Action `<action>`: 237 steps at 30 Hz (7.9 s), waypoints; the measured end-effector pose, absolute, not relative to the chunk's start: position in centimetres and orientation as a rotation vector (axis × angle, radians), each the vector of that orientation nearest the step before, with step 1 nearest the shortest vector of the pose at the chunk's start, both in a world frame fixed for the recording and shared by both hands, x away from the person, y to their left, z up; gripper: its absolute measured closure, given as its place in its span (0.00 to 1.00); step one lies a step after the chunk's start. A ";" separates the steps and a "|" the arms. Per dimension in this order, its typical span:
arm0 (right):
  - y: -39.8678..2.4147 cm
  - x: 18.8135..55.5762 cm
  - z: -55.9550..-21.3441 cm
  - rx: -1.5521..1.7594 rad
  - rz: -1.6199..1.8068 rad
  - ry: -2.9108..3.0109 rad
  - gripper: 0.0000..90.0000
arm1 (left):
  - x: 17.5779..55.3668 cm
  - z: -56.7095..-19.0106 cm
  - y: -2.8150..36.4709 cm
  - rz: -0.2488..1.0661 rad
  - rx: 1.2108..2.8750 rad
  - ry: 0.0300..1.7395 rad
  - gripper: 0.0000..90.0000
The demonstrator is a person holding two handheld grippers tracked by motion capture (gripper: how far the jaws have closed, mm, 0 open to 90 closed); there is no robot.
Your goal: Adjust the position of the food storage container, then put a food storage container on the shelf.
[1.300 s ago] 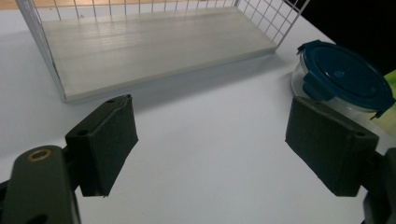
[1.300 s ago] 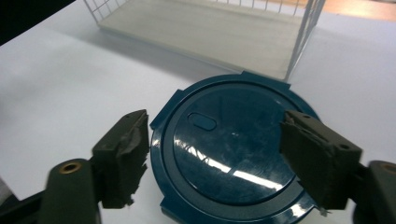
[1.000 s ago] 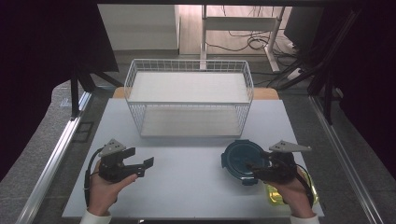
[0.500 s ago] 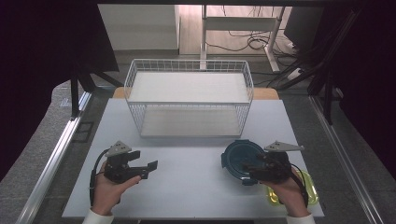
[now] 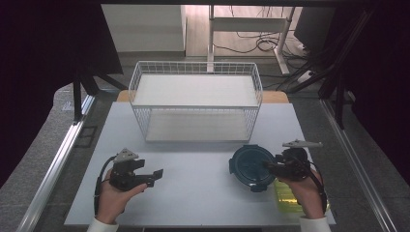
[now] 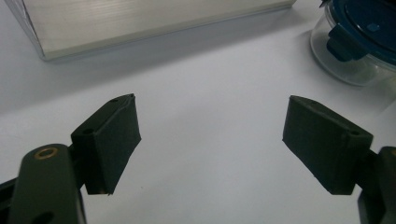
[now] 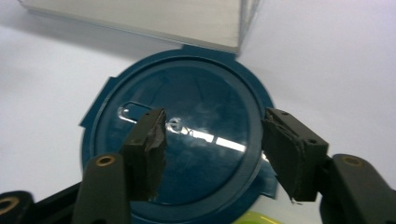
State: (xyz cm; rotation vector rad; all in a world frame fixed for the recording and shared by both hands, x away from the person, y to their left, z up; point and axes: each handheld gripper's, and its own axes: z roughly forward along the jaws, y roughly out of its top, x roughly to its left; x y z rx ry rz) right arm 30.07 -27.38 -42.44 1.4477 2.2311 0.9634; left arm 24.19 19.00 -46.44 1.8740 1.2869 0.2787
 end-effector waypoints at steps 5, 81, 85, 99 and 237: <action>-28.8 30.6 -42.2 1.515 0.944 2.211 0.62 | 24.3 -46.6 18.8 0.275 1.892 1.287 0.20; -21.8 31.0 -46.0 1.411 0.711 2.379 0.99 | 24.7 -47.4 17.7 0.270 1.916 1.306 0.19; -21.1 30.8 -46.1 1.396 0.713 2.390 0.99 | 24.7 -47.3 17.7 0.268 1.916 1.304 0.19; -18.6 30.3 -46.2 1.354 0.754 2.452 0.99 | 24.9 -47.6 17.9 0.257 1.910 1.311 0.19; -14.0 31.3 -50.7 1.752 1.406 2.598 0.18 | 27.7 -52.8 14.7 -0.401 1.628 1.366 0.22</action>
